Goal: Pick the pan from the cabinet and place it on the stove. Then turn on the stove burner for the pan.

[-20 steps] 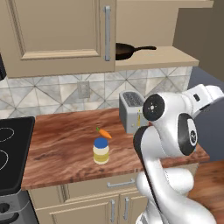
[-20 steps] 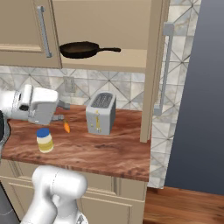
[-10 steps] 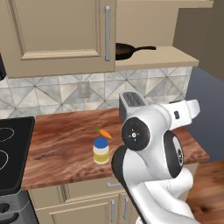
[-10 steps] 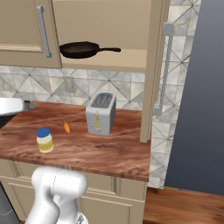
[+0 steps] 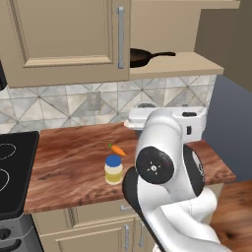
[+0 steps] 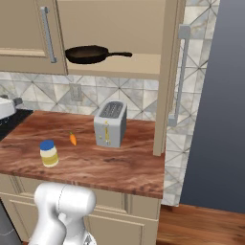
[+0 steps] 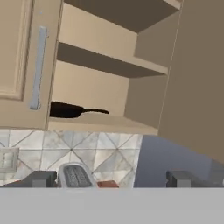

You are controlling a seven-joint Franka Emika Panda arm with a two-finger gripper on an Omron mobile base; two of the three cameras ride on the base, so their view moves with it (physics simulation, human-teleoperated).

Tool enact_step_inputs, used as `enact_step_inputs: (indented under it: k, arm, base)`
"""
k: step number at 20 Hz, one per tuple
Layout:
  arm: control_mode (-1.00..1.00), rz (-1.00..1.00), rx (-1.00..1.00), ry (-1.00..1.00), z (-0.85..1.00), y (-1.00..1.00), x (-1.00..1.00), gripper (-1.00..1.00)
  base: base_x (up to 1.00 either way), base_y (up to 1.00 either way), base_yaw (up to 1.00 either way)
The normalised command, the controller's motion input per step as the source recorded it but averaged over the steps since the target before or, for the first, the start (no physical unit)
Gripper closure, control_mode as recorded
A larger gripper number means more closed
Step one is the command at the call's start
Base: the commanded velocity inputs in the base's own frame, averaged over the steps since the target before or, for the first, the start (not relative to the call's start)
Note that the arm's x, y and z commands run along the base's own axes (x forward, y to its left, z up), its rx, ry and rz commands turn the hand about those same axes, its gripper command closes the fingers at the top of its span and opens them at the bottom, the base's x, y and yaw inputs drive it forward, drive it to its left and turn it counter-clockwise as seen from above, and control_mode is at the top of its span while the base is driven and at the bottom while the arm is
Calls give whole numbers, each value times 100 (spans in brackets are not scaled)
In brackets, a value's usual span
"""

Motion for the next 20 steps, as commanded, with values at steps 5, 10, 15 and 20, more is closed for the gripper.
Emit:
enact_step_inputs:
  k: [5, 10, 15, 20]
  arm:
    - [-100, 20, 14, -32, 33, 27, 40, -100]
    - [-100, 17, 11, -29, 35, 13, 38, -100]
    - [-100, 9, 4, -18, 34, 0, 39, -100]
    - [-100, 1, 0, -2, 20, 0, 54, -100]
  base:
    - [0, 0, 0]
    - [0, 0, 0]
    - [0, 0, 0]
    - [0, 0, 0]
